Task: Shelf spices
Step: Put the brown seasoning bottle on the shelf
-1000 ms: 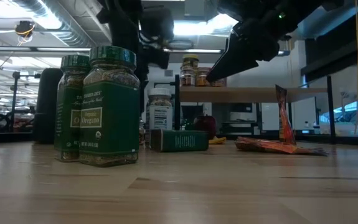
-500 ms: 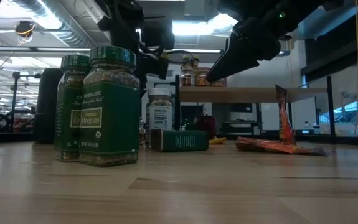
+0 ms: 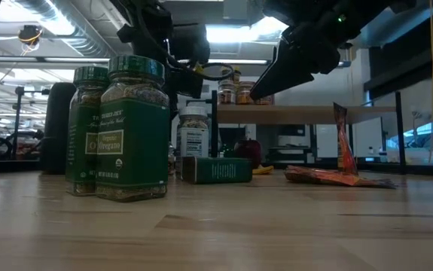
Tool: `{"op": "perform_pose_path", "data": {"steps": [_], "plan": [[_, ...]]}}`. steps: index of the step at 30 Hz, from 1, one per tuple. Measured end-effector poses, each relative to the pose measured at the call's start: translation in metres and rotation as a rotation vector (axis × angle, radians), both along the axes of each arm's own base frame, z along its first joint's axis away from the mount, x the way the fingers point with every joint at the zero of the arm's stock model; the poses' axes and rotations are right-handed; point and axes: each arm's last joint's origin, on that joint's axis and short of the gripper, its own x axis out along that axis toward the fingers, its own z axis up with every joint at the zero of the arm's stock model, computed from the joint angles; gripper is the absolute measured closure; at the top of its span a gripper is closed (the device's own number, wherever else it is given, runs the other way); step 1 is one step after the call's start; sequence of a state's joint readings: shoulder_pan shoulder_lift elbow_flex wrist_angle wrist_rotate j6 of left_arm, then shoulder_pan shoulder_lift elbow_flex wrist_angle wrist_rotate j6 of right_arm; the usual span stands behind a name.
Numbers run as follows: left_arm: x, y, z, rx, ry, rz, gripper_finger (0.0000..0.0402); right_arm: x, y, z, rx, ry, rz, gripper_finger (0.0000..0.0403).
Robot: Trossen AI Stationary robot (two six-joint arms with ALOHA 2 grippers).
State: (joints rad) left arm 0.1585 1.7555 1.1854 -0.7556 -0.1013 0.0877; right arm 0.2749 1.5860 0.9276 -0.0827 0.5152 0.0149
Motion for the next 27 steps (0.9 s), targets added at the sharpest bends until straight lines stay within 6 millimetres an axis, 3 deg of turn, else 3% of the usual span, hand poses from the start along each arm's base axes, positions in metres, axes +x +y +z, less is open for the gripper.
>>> {"op": "perform_pose_path", "data": {"steps": [5,14,22,27], "plan": [[0.001,0.001,0.003,-0.007,-0.023,-0.002,0.0258,0.0,0.0,0.0,-0.012,0.007,0.009,0.0153],[0.001,0.0,0.008,0.001,-0.016,-0.005,0.0263,-0.01,0.009,0.014,-0.056,0.029,-0.007,0.0153],[-0.004,-0.004,0.037,0.035,-0.019,0.013,0.0263,-0.037,0.031,0.035,-0.114,-0.012,-0.019,0.0153],[-0.002,-0.002,0.056,0.1,-0.026,0.029,0.0263,-0.048,0.043,0.035,-0.11,-0.003,-0.019,0.0153]]}}
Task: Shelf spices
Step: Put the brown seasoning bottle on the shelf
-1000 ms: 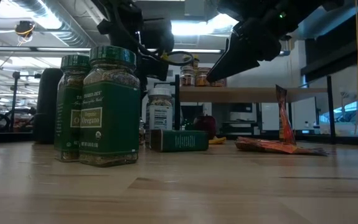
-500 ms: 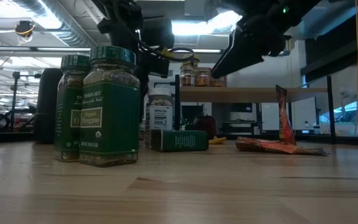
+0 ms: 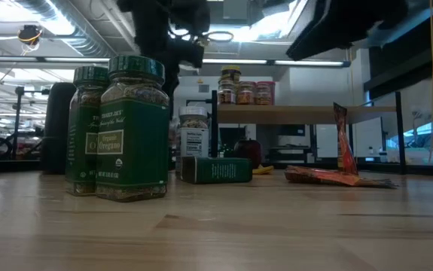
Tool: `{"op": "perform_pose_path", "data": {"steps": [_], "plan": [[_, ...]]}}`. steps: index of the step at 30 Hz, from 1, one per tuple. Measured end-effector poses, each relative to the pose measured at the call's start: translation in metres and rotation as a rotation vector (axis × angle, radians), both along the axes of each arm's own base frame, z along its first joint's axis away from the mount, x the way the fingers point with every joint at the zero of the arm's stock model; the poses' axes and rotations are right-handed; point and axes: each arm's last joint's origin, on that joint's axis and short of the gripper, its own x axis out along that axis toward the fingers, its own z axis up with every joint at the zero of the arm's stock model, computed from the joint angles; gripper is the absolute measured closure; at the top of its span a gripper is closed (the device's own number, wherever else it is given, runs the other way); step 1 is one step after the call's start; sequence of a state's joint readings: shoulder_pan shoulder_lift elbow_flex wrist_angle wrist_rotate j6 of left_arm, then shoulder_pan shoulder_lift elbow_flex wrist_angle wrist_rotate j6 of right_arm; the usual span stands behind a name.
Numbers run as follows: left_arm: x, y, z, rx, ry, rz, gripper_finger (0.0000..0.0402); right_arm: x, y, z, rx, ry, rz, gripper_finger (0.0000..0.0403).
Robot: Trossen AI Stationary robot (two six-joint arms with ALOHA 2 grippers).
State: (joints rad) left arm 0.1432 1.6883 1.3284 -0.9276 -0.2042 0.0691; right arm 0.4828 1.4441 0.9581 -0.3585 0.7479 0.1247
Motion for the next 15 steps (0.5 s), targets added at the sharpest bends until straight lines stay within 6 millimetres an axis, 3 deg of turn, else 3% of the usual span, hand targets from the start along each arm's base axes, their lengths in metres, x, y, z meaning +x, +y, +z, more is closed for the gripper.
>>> {"op": "perform_pose_path", "data": {"steps": [6,15], "plan": [[0.008,0.001,0.025,0.029,-0.064,-0.013,0.0263,-0.023,0.011,-0.006,0.009,0.073,-0.045,0.0153],[0.018,0.001,0.078,0.062,-0.201,-0.032,0.0263,-0.053,0.033,0.007,-0.02,-0.052,-0.055,0.0153]]}}
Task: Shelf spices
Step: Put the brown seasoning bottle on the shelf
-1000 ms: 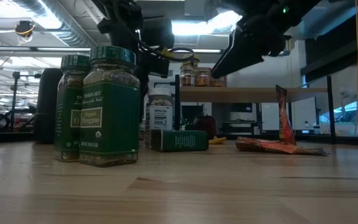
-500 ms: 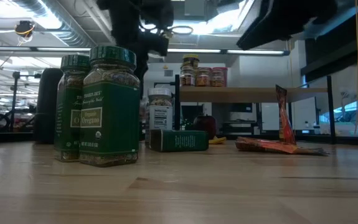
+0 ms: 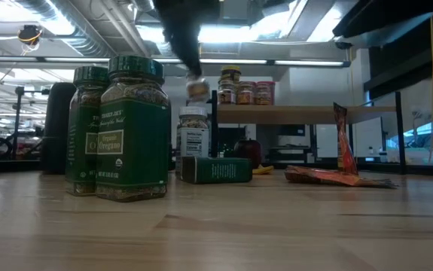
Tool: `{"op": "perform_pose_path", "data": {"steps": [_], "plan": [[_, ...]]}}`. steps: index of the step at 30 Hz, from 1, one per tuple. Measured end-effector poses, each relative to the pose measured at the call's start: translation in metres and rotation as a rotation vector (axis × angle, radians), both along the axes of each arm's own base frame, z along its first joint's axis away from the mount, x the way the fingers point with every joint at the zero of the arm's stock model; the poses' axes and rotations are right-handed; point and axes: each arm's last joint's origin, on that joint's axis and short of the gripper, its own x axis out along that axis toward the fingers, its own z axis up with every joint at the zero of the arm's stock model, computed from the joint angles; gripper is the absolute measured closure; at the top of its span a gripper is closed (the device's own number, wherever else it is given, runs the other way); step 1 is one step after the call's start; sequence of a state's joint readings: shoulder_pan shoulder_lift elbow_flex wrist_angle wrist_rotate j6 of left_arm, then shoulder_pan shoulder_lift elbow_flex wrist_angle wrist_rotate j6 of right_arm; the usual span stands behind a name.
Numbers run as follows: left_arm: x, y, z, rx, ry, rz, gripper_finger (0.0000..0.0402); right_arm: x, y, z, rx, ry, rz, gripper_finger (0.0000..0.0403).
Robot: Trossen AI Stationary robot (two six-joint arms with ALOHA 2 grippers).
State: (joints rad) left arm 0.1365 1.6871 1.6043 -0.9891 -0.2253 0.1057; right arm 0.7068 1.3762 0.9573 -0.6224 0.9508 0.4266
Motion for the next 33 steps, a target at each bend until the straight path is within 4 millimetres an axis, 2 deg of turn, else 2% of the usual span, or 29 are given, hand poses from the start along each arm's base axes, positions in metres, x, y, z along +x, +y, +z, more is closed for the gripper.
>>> {"op": "perform_pose_path", "data": {"steps": [6,13,19,25,29,33], "plan": [[0.009,-0.001,0.033,0.031,-0.162,-0.021,0.0263,-0.006,0.006,0.001,-0.019,-0.021,0.013,0.0153],[0.019,0.002,0.061,0.103,-0.303,-0.08,0.0263,-0.006,0.006,0.001,-0.001,-0.03,-0.004,0.0153],[0.048,0.007,0.06,0.169,-0.305,-0.115,0.0263,-0.006,0.006,0.0,0.005,-0.023,0.0,0.0153],[0.075,0.021,0.06,0.207,-0.318,-0.111,0.0263,-0.011,0.01,0.0,0.002,-0.031,0.004,0.0153],[0.08,0.028,0.053,0.201,-0.291,-0.101,0.0263,-0.019,0.01,0.0,-0.039,-0.099,-0.059,0.0153],[0.077,0.02,0.051,0.185,-0.246,-0.118,0.0263,-0.025,0.007,-0.003,-0.028,-0.137,-0.118,0.0153]]}}
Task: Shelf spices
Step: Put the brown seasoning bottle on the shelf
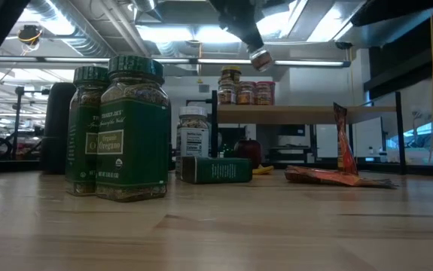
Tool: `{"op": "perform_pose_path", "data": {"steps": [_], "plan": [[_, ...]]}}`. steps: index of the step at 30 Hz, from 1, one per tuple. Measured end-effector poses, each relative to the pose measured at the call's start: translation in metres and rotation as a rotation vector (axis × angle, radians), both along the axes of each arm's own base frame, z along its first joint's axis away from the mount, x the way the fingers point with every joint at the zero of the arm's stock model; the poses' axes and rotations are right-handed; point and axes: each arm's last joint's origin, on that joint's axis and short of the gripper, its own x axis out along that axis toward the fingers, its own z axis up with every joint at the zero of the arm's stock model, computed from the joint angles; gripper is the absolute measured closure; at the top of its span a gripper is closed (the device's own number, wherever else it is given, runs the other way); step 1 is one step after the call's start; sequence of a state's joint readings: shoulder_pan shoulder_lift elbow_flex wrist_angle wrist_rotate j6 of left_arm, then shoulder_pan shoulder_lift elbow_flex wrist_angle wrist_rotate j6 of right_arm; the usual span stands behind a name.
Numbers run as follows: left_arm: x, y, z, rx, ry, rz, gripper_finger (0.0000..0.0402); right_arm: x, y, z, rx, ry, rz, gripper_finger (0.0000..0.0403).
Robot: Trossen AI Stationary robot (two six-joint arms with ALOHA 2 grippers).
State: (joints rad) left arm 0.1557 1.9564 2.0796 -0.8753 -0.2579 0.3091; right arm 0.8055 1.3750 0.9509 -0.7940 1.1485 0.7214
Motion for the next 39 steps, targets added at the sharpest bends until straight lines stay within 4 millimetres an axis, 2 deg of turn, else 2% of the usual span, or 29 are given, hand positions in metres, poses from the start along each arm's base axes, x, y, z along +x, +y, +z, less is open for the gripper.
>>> {"op": "perform_pose_path", "data": {"steps": [5,8,14,20,28,32,39], "plan": [[-0.005,-0.03,-0.006,-0.061,0.093,-0.071,0.0263,-0.002,-0.003,-0.009,0.037,-0.019,-0.028,0.0153],[-0.001,-0.05,-0.022,-0.112,0.137,-0.115,0.0263,-0.003,-0.004,-0.012,0.06,-0.028,-0.042,0.0153],[0.006,-0.087,-0.077,-0.165,0.246,-0.203,0.0263,-0.003,-0.004,-0.013,0.056,-0.026,-0.044,0.0153],[0.011,-0.109,-0.128,-0.161,0.311,-0.266,0.0263,-0.004,-0.005,-0.013,0.036,-0.031,-0.048,0.0153],[0.027,-0.131,-0.178,-0.199,0.347,-0.337,0.0263,-0.004,-0.005,-0.013,0.03,-0.025,-0.046,0.0153],[0.03,-0.137,-0.185,-0.191,0.354,-0.35,0.0263,-0.004,-0.005,-0.013,0.03,-0.025,-0.046,0.0153],[0.033,-0.137,-0.182,-0.211,0.323,-0.33,0.0262,-0.004,-0.005,-0.013,0.03,-0.025,-0.047,0.0153]]}}
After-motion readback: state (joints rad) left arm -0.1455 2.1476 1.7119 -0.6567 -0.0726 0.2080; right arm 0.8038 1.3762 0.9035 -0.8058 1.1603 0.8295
